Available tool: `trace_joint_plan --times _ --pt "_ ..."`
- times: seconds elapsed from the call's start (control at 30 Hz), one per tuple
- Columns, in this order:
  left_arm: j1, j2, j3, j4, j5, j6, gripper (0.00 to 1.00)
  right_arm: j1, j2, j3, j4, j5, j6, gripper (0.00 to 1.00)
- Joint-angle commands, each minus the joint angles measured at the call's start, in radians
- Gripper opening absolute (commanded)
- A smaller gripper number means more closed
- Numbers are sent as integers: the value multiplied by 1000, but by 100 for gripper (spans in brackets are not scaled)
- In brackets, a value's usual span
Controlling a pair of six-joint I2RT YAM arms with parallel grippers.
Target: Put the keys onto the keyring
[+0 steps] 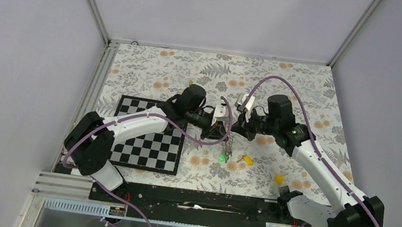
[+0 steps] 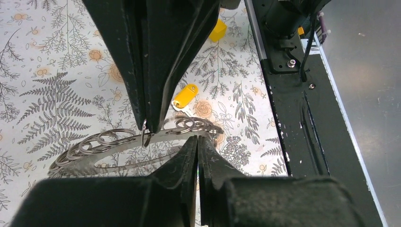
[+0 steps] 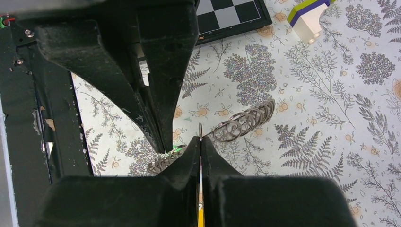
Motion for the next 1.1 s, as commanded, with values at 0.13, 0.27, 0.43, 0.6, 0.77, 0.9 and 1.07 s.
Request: trace_joint_plan --times 0.13,0.27,0.43,0.6,0.77,0.9,1.07 --pt "21 10 1 108 30 -124 0 -13 -33 5 50 -16 -2 0" --pt "25 11 -10 113 46 -132 0 -16 -34 4 50 -14 -1 0" --pt "30 -10 -15 55 58 -56 12 -24 -37 1 51 -8 3 0" --pt "31 -54 -25 -23 10 58 37 -32 -31 0 69 4 42 0" --pt "30 -79 -34 -6 -16 25 59 -34 -3 10 95 37 113 0" --pt "27 -63 -29 65 -23 -116 63 -34 19 12 109 58 145 0" --pt "18 -17 -4 89 -49 -200 59 -34 21 8 119 70 149 0"
